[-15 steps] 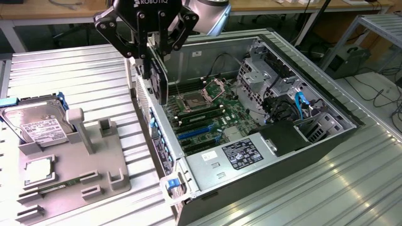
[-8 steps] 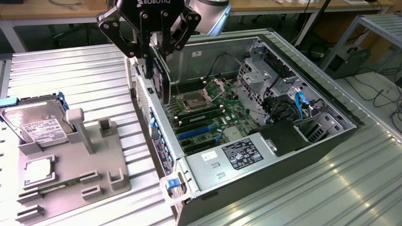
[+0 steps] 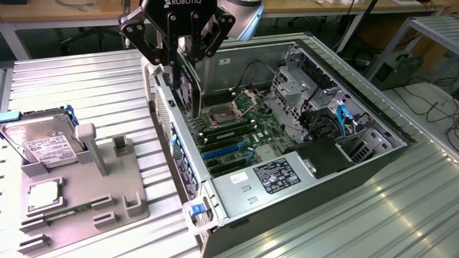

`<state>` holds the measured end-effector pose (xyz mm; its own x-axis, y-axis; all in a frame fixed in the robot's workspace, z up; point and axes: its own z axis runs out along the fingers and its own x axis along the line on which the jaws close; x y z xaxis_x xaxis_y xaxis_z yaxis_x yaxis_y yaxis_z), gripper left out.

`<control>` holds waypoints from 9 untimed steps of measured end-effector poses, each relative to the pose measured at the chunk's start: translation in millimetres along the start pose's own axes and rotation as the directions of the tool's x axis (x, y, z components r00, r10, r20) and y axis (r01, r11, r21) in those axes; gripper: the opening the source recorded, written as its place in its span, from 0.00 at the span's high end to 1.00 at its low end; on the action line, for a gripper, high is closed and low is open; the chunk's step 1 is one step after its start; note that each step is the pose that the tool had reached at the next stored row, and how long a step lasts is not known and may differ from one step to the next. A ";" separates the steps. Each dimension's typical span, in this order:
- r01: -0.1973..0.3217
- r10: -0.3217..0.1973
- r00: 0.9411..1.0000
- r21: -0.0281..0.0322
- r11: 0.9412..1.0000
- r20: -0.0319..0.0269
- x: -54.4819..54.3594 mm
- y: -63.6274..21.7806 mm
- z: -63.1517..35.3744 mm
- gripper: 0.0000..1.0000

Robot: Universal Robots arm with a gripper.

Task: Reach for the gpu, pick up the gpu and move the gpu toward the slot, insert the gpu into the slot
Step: 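Pick up the gpu and move the gpu toward the slot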

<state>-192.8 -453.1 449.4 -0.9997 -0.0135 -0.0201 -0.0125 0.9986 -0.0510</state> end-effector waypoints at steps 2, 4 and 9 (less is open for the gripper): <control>0.000 0.000 1.000 0.000 1.000 0.000 -1.8 0.0 0.1 0.72; 0.000 0.000 1.000 0.000 1.000 0.000 -3.1 -0.1 0.1 0.72; 0.000 0.000 1.000 0.000 1.000 0.000 -7.6 -0.1 0.2 0.72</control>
<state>-185.2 -453.1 449.4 -0.9997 -0.0135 -0.0201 -0.0125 0.9986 -0.0510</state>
